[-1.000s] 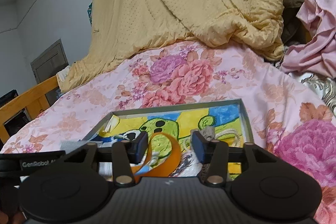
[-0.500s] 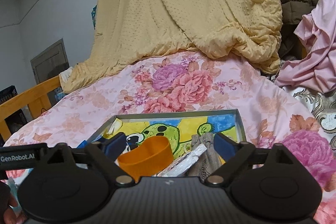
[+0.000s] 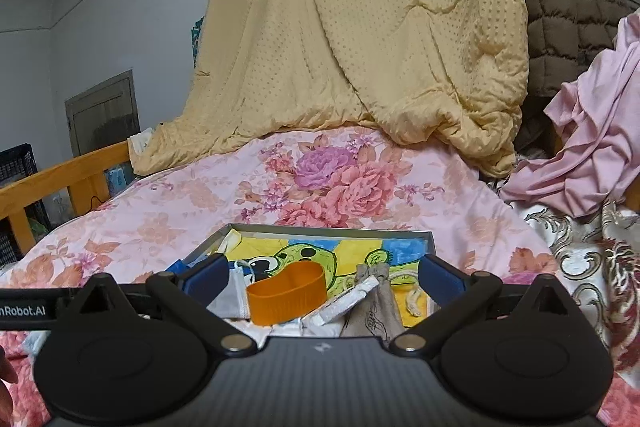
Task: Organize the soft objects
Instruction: 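Move both tools back over the remaining cloths beside the tray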
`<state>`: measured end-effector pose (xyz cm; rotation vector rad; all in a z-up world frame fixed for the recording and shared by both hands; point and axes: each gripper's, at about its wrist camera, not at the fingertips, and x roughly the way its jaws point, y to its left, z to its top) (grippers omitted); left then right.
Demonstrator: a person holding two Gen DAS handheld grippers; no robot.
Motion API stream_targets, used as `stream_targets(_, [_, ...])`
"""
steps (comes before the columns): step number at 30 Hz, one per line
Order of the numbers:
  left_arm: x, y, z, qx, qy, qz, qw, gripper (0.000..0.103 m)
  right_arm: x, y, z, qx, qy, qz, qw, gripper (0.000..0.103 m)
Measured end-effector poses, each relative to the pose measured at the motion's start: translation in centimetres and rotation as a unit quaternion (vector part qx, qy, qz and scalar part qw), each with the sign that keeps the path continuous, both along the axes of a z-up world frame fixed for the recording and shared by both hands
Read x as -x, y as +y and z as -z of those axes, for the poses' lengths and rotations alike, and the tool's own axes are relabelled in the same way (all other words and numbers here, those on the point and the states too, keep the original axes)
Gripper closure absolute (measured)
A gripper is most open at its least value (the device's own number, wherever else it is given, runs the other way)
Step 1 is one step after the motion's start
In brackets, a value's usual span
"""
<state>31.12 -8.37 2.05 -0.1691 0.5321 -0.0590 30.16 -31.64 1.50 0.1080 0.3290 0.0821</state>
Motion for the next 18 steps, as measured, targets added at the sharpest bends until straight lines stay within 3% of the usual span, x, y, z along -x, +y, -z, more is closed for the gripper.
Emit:
stream_targets(11, [6.4,2.1,-0.8,-0.007,-0.03,0.019,0.9993,0.001,5.3,1.6,-0.9,0.018,-0.009,-0.011,1.0,0.0])
stream_targets(18, [9.6,3.6,0.3,-0.001,-0.022,0.027,0.9994,0.001,8.8,3.0,-0.4,0.036,0.005,-0.023,0.999,0.0])
